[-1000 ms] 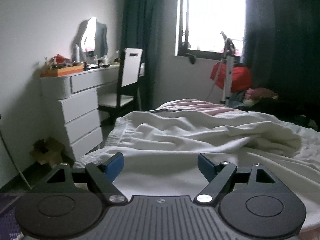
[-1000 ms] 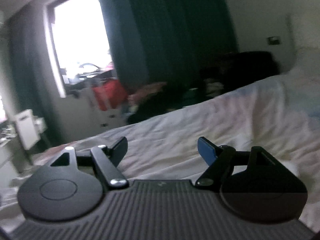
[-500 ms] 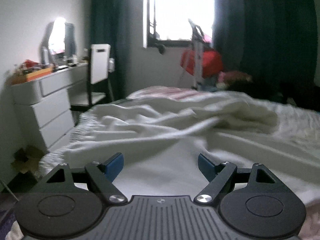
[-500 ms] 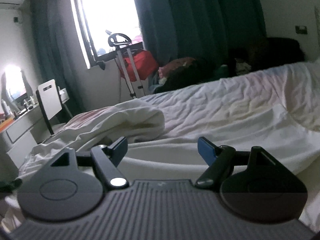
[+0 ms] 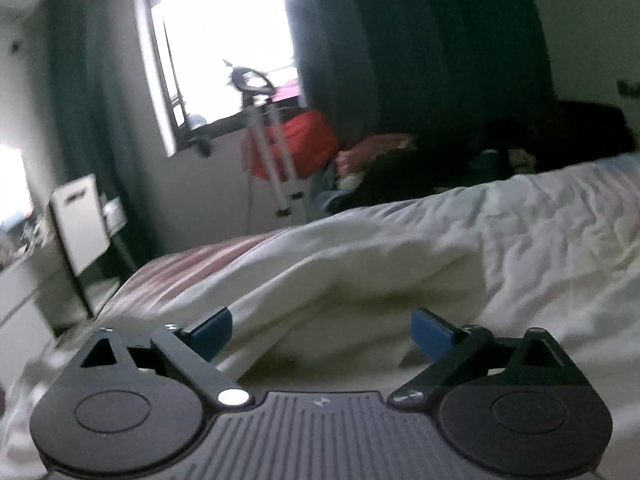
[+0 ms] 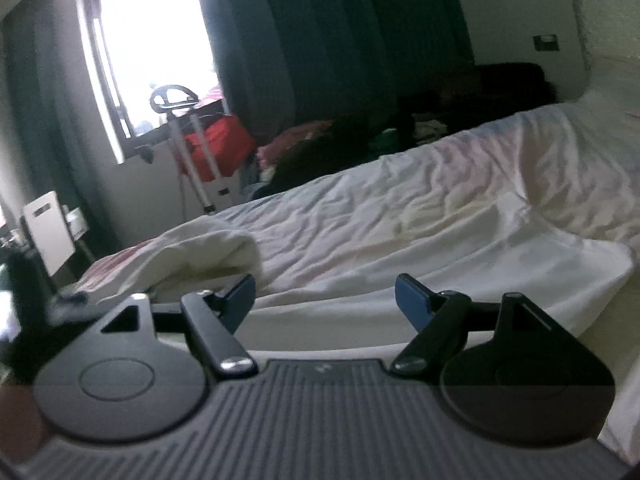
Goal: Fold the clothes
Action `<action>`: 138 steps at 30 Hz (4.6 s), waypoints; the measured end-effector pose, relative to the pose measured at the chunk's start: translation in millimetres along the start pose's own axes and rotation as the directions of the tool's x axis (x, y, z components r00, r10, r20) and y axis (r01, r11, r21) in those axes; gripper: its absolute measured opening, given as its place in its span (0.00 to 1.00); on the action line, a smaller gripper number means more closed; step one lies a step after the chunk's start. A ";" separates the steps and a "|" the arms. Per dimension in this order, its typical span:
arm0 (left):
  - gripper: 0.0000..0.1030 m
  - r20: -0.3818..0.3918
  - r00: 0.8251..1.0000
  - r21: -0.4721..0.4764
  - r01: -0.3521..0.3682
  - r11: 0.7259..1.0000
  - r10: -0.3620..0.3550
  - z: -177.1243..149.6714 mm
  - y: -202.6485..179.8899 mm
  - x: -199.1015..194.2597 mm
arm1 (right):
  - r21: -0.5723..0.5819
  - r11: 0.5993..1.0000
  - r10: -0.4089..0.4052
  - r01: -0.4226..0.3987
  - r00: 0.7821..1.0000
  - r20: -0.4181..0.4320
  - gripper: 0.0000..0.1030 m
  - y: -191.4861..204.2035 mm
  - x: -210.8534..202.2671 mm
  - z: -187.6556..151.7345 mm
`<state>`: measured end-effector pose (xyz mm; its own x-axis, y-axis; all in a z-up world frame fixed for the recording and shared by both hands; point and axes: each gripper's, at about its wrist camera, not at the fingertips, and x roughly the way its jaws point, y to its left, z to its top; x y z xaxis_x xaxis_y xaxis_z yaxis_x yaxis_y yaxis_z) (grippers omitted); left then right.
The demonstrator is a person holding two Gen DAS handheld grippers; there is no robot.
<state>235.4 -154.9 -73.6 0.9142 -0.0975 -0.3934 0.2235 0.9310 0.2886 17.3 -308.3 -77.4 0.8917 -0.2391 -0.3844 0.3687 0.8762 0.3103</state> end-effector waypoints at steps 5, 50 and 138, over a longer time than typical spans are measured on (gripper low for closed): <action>0.99 0.024 1.000 0.255 -0.017 0.967 0.011 33.6 -77.4 74.3 | 0.062 0.996 -0.055 0.057 0.998 -0.035 0.77 -19.7 39.8 -0.8; 0.62 -0.089 0.994 -0.433 -0.091 0.897 0.058 -49.2 190.0 -41.4 | -0.039 0.998 0.039 -0.042 0.997 -0.064 0.77 8.8 75.4 -14.8; 0.99 -0.022 0.995 -0.592 0.069 0.803 -0.102 -158.8 166.7 -93.7 | 0.229 0.906 -0.386 0.356 0.917 0.099 0.08 -31.3 239.3 177.0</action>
<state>133.3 65.2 -127.2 0.8787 -0.1843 -0.4403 0.0428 0.9492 -0.3118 265.7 -467.1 -25.3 0.7015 -0.5991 -0.3859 0.7119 0.6128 0.3429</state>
